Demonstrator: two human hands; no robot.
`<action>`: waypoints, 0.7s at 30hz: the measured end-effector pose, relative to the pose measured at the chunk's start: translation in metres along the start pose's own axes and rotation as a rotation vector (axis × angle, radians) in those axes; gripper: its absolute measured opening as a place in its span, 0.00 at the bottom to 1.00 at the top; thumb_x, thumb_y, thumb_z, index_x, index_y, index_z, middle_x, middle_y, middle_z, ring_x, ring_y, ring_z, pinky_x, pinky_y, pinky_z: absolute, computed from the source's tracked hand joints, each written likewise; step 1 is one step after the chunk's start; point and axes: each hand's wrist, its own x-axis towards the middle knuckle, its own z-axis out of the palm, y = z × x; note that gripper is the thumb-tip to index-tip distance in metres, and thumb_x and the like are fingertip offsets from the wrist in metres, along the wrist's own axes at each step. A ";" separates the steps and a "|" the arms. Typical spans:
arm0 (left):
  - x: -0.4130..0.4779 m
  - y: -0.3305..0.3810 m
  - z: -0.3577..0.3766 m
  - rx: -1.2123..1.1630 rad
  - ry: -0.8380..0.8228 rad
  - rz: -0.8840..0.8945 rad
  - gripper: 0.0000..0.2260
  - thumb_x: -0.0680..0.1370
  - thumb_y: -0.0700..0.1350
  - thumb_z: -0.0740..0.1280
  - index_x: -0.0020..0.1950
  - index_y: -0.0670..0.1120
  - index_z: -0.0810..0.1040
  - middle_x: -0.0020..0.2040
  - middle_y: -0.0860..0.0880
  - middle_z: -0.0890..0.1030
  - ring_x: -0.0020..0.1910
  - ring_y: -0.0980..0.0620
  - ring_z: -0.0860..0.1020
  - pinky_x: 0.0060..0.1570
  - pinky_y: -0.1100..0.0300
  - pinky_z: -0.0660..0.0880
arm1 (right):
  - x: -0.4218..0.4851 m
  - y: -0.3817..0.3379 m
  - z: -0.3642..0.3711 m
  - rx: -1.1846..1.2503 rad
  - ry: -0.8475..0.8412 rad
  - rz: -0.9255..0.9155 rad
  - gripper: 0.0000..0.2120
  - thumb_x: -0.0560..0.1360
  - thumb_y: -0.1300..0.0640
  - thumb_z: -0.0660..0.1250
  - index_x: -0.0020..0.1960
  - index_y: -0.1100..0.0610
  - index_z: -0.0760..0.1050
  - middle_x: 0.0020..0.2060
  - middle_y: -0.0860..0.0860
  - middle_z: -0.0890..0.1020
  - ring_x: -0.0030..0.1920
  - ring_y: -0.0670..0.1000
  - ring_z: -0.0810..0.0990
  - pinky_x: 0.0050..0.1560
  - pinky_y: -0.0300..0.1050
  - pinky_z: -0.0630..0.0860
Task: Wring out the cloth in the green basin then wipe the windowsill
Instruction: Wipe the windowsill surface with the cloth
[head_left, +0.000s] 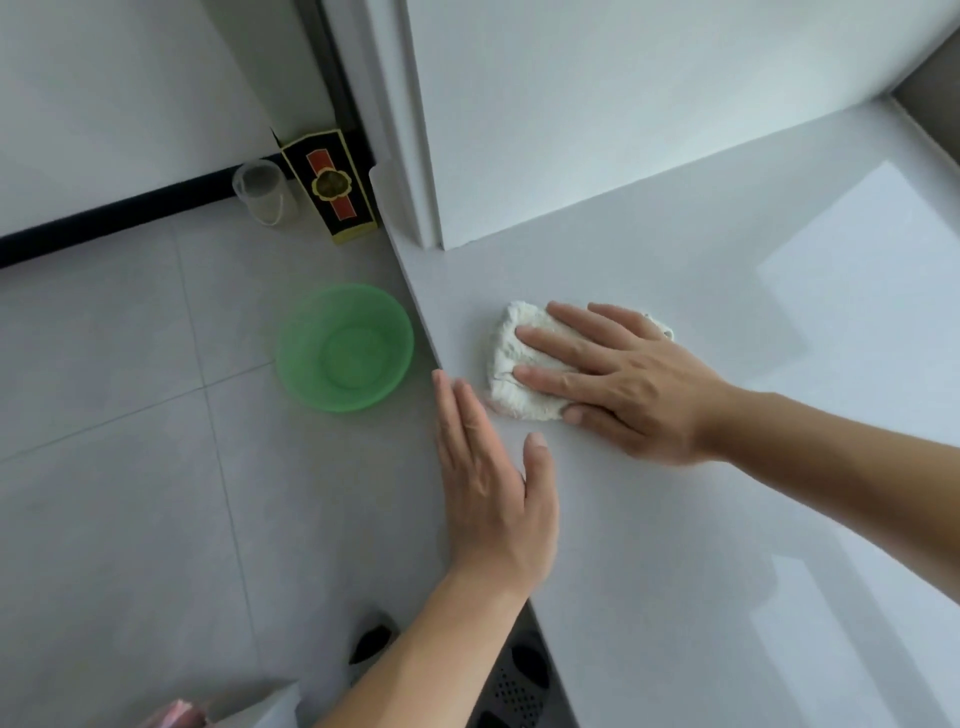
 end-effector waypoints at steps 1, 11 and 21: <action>0.003 0.001 -0.003 0.036 0.002 -0.006 0.36 0.78 0.57 0.52 0.81 0.42 0.46 0.82 0.47 0.42 0.79 0.55 0.42 0.78 0.49 0.48 | 0.000 0.014 -0.002 -0.013 0.003 0.031 0.24 0.84 0.43 0.49 0.79 0.42 0.58 0.81 0.45 0.55 0.80 0.56 0.51 0.77 0.57 0.51; 0.130 0.047 -0.007 0.450 -0.204 0.420 0.25 0.81 0.55 0.51 0.74 0.46 0.67 0.79 0.41 0.60 0.79 0.42 0.53 0.77 0.44 0.49 | -0.038 0.029 0.001 0.095 0.112 0.595 0.24 0.83 0.41 0.47 0.79 0.38 0.55 0.81 0.41 0.53 0.80 0.54 0.50 0.78 0.54 0.47; 0.146 0.075 0.054 0.814 -0.393 0.527 0.32 0.76 0.65 0.43 0.80 0.58 0.52 0.82 0.47 0.46 0.80 0.44 0.41 0.76 0.41 0.37 | -0.101 0.131 -0.014 0.114 0.248 1.339 0.25 0.82 0.42 0.48 0.79 0.39 0.52 0.81 0.43 0.49 0.79 0.53 0.48 0.77 0.54 0.45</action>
